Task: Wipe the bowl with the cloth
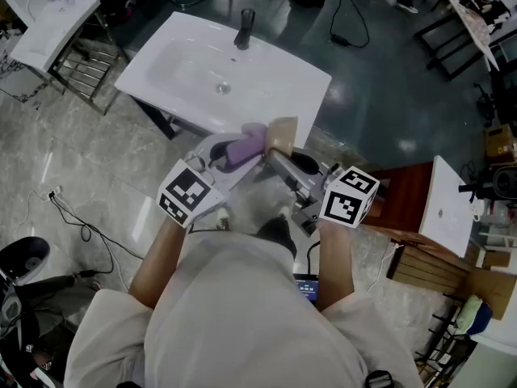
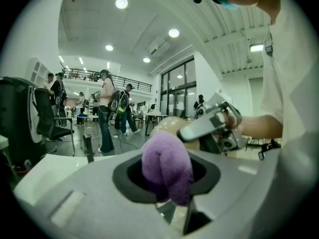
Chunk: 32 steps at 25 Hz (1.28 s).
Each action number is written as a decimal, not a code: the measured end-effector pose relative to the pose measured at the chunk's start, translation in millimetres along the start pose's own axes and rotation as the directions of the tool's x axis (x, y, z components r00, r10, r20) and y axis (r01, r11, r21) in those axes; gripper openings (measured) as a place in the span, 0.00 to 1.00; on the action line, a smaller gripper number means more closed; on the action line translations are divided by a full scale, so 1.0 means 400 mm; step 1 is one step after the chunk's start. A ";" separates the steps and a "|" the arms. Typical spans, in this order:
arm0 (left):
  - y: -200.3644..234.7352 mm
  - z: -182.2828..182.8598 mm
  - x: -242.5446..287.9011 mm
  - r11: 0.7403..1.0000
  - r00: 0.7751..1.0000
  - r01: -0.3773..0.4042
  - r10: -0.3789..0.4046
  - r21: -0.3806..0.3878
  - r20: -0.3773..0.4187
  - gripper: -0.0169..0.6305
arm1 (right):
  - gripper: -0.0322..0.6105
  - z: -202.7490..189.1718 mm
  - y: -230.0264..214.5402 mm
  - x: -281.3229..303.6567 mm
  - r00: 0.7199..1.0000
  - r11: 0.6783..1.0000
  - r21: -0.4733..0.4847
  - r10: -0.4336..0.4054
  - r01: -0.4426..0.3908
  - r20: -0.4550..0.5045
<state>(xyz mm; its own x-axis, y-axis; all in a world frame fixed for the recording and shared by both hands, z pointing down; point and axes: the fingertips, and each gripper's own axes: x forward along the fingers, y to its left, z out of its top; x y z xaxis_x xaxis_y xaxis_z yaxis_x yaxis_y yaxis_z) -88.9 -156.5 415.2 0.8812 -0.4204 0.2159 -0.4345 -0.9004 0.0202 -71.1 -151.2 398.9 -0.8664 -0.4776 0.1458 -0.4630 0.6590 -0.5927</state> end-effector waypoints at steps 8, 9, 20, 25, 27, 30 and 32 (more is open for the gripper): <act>0.044 0.033 -0.011 0.997 0.996 -0.072 0.072 -0.001 0.058 0.20 | 0.07 -0.029 0.005 0.015 0.999 1.000 -0.004 0.014 -0.014 -0.041; 0.052 0.032 -0.009 0.996 0.995 -0.085 0.086 -0.008 0.058 0.20 | 0.07 -0.029 0.008 0.016 0.999 1.000 -0.006 0.017 -0.018 -0.044; 0.004 -0.044 0.007 0.997 1.000 -0.002 0.001 -0.071 -0.009 0.20 | 0.07 -0.030 -0.009 0.005 0.998 0.999 -0.030 -0.045 0.044 -0.040; 0.016 -0.026 -0.016 0.999 1.000 -0.026 0.026 -0.039 0.004 0.21 | 0.07 -0.017 -0.022 -0.013 0.992 0.991 -0.067 -0.120 0.118 -0.031; 0.036 -0.017 -0.024 0.998 0.998 -0.065 0.065 0.008 -0.007 0.21 | 0.07 0.000 -0.031 -0.026 0.987 0.983 -0.095 -0.157 0.154 -0.019; 0.076 0.003 -0.045 0.990 0.992 -0.126 0.127 0.056 -0.004 0.21 | 0.07 0.028 -0.046 -0.041 0.978 0.969 -0.133 -0.210 0.208 0.000; 0.101 0.026 -0.056 0.985 0.988 -0.154 0.154 0.081 0.006 0.21 | 0.07 0.049 -0.054 -0.051 0.971 0.959 -0.154 -0.239 0.238 0.013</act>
<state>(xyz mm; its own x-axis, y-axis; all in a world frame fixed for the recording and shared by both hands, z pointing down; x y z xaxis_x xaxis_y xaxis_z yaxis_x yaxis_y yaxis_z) -124.1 -184.8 400.9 0.8047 -0.5552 0.2103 -0.5490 -0.8307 -0.0924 -39.8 -167.2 393.3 -0.7281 -0.6288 0.2731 -0.6792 0.6075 -0.4119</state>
